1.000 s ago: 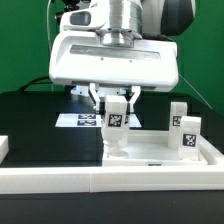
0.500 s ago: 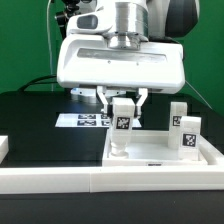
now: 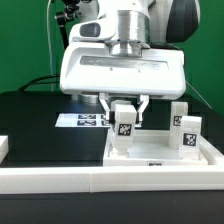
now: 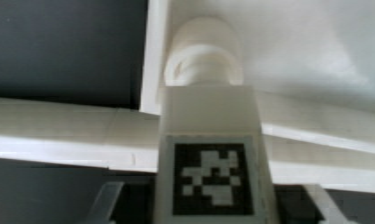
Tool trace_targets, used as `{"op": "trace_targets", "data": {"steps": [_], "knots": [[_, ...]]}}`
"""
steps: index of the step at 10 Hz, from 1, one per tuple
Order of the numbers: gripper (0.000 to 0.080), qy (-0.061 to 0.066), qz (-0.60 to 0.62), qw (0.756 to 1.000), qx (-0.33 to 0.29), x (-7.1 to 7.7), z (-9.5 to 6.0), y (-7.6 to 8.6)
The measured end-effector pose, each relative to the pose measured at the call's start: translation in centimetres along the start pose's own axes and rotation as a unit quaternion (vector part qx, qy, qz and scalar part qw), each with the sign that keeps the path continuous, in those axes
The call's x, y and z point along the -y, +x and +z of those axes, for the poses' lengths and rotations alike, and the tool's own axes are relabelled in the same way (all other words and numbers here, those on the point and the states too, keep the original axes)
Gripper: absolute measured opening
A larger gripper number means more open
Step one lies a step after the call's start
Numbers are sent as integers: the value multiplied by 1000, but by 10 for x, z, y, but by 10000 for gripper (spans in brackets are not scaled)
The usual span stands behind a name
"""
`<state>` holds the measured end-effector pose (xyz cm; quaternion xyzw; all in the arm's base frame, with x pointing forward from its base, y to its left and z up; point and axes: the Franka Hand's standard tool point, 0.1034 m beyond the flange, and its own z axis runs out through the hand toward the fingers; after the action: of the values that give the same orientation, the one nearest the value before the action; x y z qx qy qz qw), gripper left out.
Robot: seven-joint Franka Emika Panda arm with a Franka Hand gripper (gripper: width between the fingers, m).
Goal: Assemble square table
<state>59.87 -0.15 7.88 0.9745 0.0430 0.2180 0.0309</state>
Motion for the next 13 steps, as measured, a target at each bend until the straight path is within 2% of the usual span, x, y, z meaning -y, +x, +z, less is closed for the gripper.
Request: {"op": "trace_targets", "data": {"steps": [6,9,10,11,13], "knots": [[290,-18,-5,999,-34,-3,4,4],[291,-20,-4,999,-36,-4,4,4],[498,-20,-4,999,-36,-4,4,4],[612,-20,-4,999,-36,-4,4,4],[643,-20,-4,999,-36,-4,4,4]]}}
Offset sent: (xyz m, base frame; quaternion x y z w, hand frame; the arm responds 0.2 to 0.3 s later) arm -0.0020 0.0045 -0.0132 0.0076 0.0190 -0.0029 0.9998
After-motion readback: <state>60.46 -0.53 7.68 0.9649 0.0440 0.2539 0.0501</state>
